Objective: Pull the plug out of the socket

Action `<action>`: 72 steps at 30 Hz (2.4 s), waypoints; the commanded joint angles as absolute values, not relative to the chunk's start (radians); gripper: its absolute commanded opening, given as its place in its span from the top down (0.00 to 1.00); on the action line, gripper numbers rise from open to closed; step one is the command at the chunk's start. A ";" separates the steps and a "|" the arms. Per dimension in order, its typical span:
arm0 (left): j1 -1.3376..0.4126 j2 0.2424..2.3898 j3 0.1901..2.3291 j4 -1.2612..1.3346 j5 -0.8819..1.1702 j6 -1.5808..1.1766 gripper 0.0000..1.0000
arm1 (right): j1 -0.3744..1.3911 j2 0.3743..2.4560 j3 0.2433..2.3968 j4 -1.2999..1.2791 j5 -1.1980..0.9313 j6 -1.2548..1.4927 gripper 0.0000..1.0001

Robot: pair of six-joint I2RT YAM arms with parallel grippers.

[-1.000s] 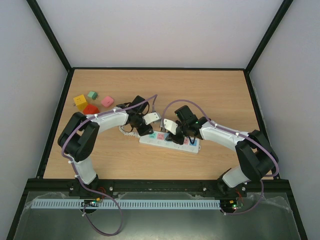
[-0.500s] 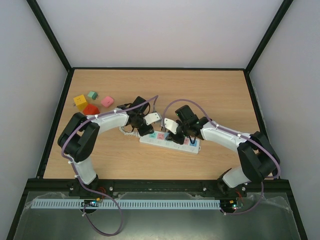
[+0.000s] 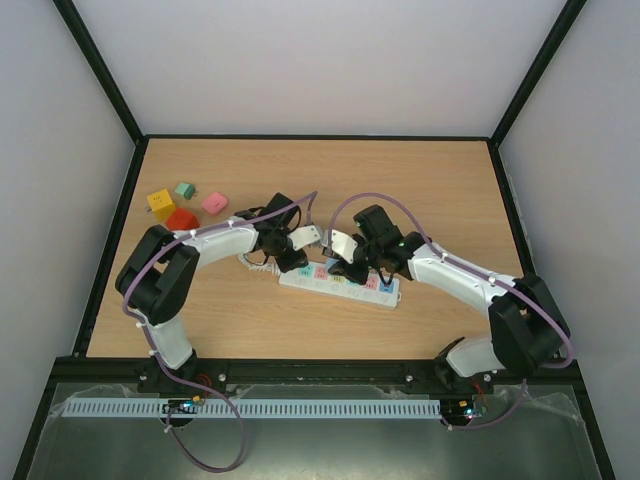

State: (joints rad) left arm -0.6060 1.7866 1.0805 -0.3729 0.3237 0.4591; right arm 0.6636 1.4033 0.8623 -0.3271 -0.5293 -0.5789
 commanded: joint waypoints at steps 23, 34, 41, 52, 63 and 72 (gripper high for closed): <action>-0.479 1.542 1.306 -0.483 0.470 0.456 0.08 | 0.432 1.282 1.050 -0.250 -0.709 -0.160 0.96; -0.553 1.415 1.304 -0.374 0.417 0.429 0.07 | 0.426 1.261 1.001 0.045 -0.713 0.315 0.91; -0.653 1.425 1.299 -0.339 0.268 0.457 0.09 | 0.426 1.271 0.918 0.228 -0.811 0.568 0.90; -0.747 1.465 1.308 -0.311 0.130 0.504 0.17 | 0.428 1.267 0.864 0.359 -0.909 0.678 0.90; -0.754 1.444 1.290 -0.282 0.126 0.487 0.39 | 0.429 1.273 0.847 0.362 -0.930 0.659 0.90; -0.753 1.438 1.276 -0.278 0.139 0.471 0.59 | 0.430 1.279 0.861 0.325 -0.943 0.603 0.72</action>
